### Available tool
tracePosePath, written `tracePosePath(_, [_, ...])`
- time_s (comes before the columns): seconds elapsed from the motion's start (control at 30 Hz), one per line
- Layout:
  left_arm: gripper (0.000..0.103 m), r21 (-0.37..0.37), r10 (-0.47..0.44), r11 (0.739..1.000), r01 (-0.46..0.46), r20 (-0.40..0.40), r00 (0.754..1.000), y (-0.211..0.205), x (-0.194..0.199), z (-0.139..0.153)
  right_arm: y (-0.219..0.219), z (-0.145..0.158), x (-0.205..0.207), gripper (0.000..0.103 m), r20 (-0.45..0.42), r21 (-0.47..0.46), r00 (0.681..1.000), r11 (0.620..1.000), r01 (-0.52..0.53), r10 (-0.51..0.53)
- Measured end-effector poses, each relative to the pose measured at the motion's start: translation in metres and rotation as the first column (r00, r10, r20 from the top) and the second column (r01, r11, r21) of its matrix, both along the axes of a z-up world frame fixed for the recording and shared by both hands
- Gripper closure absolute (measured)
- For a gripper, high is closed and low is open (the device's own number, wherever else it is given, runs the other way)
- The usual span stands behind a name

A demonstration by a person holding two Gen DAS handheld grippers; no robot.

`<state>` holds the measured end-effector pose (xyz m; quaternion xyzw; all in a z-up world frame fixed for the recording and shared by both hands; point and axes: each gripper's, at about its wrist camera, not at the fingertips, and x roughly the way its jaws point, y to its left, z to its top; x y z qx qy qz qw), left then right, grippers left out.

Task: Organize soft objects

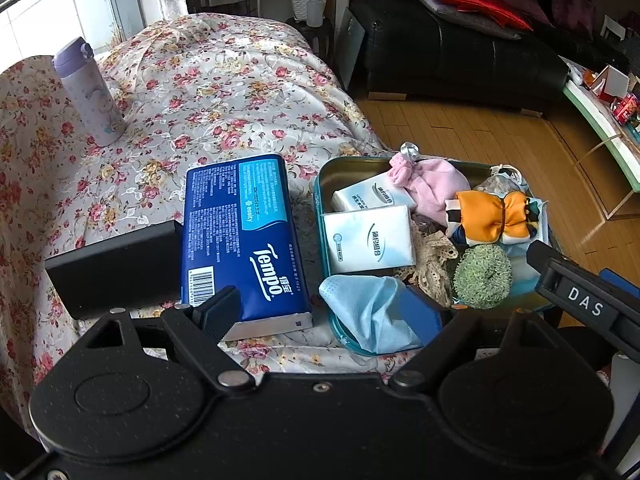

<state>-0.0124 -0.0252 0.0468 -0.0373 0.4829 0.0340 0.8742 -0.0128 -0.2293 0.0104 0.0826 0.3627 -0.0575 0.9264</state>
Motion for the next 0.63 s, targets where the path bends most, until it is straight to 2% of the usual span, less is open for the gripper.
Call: tracePosePath(0.63, [0.020,0.008,-0.002,1.000,0.002,0.003,1.000,-0.0013,-0.0016,-0.0016,-0.0005,-0.0011,0.0002,0.006,-0.001,0.002,1.000,1.000,-0.002,0.002])
